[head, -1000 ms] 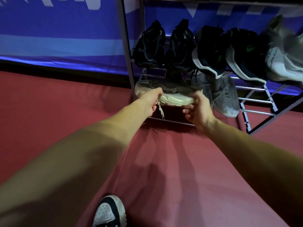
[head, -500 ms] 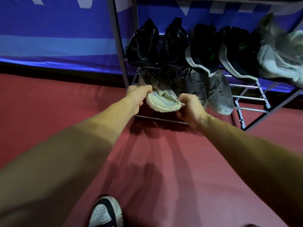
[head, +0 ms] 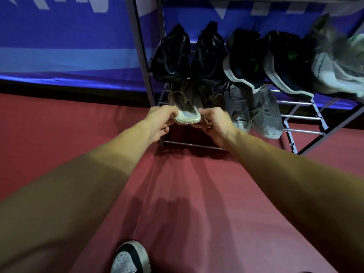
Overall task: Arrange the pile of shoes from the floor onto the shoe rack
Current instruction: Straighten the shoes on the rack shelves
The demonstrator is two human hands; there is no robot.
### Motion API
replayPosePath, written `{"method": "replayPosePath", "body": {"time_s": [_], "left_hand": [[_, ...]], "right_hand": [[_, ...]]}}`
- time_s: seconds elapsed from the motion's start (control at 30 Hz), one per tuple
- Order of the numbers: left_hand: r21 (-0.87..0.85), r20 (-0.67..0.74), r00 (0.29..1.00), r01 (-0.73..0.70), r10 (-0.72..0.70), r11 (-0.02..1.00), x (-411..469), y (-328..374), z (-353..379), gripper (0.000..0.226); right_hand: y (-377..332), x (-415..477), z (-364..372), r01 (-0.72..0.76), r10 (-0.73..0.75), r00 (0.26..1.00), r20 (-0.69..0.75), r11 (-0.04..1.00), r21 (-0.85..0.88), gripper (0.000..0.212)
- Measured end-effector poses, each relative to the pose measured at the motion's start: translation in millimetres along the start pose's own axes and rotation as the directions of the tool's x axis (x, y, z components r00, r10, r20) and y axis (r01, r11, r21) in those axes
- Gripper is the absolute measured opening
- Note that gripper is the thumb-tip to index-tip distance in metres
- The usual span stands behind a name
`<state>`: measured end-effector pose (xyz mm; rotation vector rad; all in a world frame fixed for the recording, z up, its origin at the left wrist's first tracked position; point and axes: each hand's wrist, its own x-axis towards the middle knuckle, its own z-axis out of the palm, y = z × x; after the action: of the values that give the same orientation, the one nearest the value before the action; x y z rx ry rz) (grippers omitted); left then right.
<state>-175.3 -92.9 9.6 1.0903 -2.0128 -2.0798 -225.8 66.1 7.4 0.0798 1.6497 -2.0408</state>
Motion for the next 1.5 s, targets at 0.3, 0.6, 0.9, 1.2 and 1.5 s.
{"method": "replayPosePath", "body": {"time_s": [0.3,0.6,0.9,1.2,1.5], "left_hand": [[0.143,-0.127,0.982,-0.118,0.137,0.983,6.4,-8.7,-6.3,0.014],[0.25,-0.231,0.944,-0.176,0.235,0.952,26.7,-8.5,-4.8,0.031],[0.317,-0.188,0.948,-0.19,0.258,0.929,25.9,-15.3,-15.5,0.037],[0.362,-0.124,0.969,-0.156,0.213,0.919,29.7,-20.9,-22.8,0.038],[0.421,-0.107,0.97,-0.156,0.22,0.894,22.4,-14.3,-19.4,0.055]], "right_hand": [[1.0,13.3,3.1,0.123,-0.079,0.992,0.099,0.793,-0.596,0.038],[5.9,15.4,20.2,0.158,-0.117,0.987,0.106,0.766,-0.624,0.063],[-0.2,15.6,34.6,0.075,-0.027,0.997,0.078,0.682,-0.727,0.068],[9.3,18.4,42.5,0.121,-0.089,0.992,0.086,0.56,-0.819,0.066],[1.1,11.6,29.9,0.158,-0.166,0.981,0.103,0.361,-0.919,0.044]]}}
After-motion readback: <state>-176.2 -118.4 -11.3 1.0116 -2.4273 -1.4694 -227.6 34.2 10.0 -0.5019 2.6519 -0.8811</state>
